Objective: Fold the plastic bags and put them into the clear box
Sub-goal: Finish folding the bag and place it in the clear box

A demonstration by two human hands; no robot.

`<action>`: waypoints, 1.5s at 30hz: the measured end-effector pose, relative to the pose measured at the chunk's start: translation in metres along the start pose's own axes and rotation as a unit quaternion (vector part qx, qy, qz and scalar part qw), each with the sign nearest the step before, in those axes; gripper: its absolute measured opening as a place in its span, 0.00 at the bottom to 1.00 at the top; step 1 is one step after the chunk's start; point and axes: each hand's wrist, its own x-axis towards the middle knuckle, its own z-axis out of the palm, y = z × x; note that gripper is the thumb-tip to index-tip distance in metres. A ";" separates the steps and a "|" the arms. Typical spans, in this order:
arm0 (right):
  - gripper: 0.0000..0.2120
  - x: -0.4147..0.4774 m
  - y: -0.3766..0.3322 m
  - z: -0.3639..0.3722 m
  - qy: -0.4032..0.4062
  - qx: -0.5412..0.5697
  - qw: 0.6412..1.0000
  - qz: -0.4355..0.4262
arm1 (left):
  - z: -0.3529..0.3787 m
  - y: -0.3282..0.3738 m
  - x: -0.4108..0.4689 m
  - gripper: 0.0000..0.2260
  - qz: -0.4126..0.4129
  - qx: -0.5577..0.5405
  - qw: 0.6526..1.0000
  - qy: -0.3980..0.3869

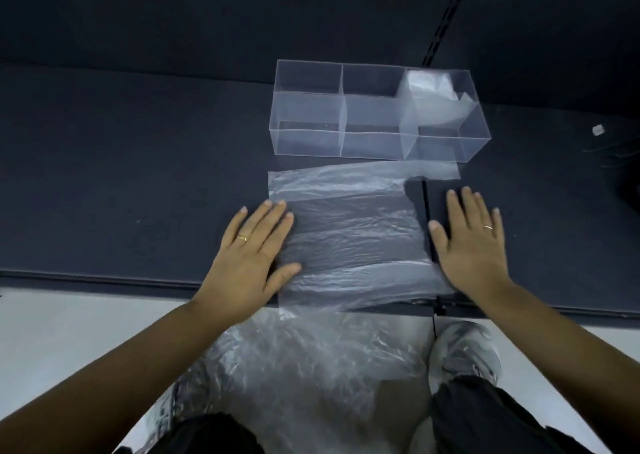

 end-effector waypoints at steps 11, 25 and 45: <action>0.33 -0.084 -0.099 -0.016 -0.088 0.111 0.925 -0.351 | 0.000 0.022 -0.047 0.09 0.146 -0.082 0.976 0.141; 0.08 -0.043 0.010 -0.091 -0.231 0.360 0.902 -0.056 | -0.089 -0.025 -0.027 0.07 -0.219 -0.478 0.850 -0.042; 0.10 0.057 -0.004 -0.042 -0.064 0.284 0.947 0.133 | -0.014 -0.023 0.041 0.14 -0.064 -0.083 0.985 0.135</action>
